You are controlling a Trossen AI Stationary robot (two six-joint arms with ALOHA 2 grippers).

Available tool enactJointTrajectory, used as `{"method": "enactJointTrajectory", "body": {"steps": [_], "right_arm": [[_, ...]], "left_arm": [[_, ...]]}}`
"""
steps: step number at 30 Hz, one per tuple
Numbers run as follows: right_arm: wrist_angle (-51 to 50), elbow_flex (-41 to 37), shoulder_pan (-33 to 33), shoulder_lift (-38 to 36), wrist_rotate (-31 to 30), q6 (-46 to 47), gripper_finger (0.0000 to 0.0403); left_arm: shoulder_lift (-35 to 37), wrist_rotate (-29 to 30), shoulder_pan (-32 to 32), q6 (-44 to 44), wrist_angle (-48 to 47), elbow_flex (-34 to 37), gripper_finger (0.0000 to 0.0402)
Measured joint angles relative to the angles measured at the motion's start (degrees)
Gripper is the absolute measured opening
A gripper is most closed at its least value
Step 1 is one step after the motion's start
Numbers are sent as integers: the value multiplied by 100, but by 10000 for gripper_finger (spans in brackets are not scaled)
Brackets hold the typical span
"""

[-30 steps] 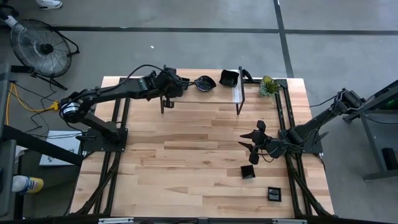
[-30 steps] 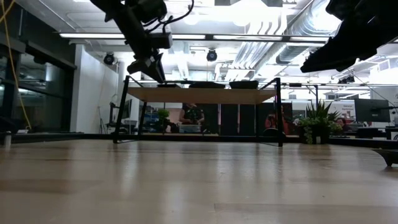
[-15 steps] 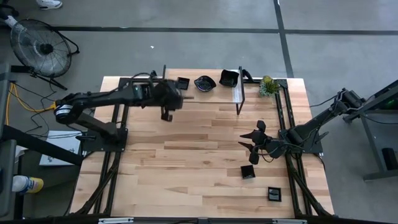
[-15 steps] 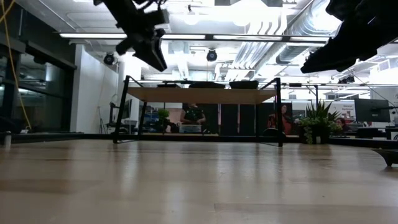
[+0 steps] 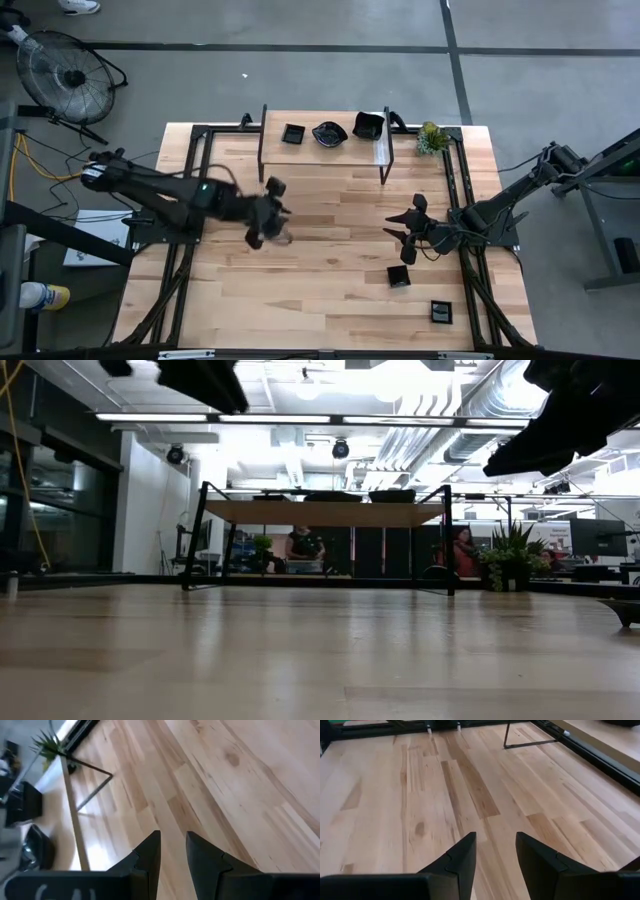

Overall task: Pick & Place Mini shaped plates
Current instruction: Stack the square plate on top of the other square plates on the shelf

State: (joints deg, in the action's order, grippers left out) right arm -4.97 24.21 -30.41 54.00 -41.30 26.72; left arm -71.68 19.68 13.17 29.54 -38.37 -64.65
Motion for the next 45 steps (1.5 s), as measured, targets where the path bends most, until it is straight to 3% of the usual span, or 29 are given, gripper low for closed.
{"method": "enactJointTrajectory", "body": {"steps": [5,13,19,24,27,35,39,45], "right_arm": [[-112,114,-57,-11,129,141,134],[-1521,959,-394,75,163,767,134],[-1953,1093,-822,558,1382,1890,134],[-1990,1166,-1237,1238,1699,2869,134],[-2099,1321,-1350,1584,1843,3536,134],[-2362,1412,-1418,2195,2867,6408,134],[-2454,1412,-1463,2426,3119,7156,134],[-2822,1412,-1469,2546,3029,7790,134]], "left_arm": [[295,520,544,-238,273,605,88],[1540,458,671,-423,2570,2727,88],[2359,333,675,-25,3752,3763,88],[2825,332,673,223,4540,4449,88],[3008,330,675,242,4905,4744,88],[3089,243,675,171,5157,4880,88],[3087,232,675,171,5193,4880,88],[3087,188,675,169,5193,4880,88]]}}
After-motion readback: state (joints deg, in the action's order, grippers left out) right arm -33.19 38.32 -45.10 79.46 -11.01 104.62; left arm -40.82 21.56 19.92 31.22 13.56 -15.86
